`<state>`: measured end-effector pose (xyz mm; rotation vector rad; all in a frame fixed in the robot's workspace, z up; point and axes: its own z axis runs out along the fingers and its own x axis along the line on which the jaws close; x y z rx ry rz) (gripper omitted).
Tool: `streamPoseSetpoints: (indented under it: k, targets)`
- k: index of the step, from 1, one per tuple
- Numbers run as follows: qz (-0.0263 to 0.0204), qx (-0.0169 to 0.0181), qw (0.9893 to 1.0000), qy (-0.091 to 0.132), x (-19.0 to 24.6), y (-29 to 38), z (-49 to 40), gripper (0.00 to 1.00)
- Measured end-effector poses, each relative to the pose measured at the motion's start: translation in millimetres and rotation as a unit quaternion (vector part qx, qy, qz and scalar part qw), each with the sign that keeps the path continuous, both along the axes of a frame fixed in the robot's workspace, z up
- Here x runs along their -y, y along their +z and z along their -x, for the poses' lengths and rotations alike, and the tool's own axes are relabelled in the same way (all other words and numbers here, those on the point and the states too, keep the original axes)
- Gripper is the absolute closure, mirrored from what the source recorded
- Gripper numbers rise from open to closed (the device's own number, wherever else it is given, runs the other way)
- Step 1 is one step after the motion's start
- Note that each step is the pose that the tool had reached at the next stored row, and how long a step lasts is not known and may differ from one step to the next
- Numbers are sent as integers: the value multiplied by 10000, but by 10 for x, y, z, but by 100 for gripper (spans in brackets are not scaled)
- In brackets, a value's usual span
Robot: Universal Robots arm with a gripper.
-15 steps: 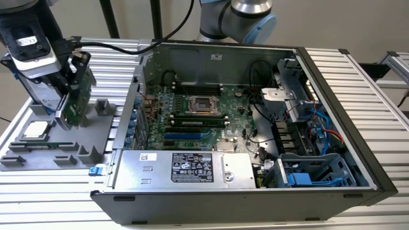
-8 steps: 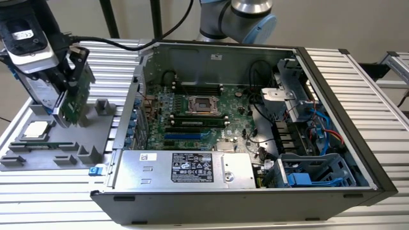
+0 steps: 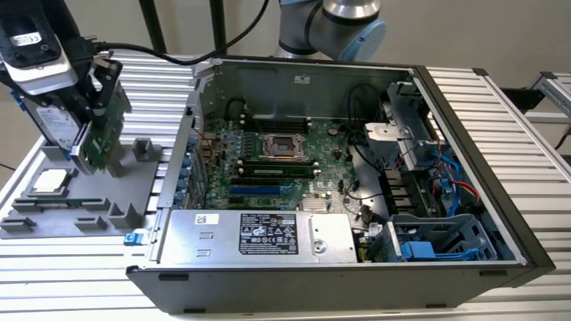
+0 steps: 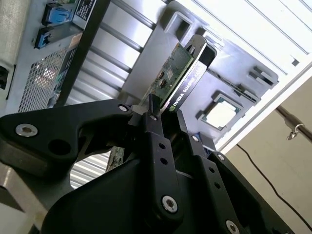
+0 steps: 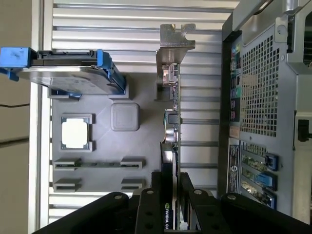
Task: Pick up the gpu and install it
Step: 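Pick up the gpu and move the gpu toward the slot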
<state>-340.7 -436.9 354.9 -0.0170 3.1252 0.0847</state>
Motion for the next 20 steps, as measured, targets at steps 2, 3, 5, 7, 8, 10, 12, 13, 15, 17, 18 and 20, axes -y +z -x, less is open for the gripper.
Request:
streamPoseSetpoints:
  k: [2,3,5,7,8,10,12,13,15,17,18,20]
  targets:
    - [0,0,10000,1,0,21,0,100]
    - [0,0,10000,1,0,31,0,100]
    - [0,1,10000,2,0,51,0,100]
    - [0,0,10000,3,0,73,0,100]
    - [0,1,10000,3,0,82,0,100]
    - [0,0,10000,4,0,103,0,100]
    - [0,0,10000,5,0,124,0,100]
    - [0,0,10000,5,0,134,0,100]
    - [0,0,10000,6,0,154,0,100]
    - [0,1,10000,6,0,173,0,100]
    - [0,0,10000,7,0,183,0,100]
    - [0,1,10000,8,0,201,0,100]
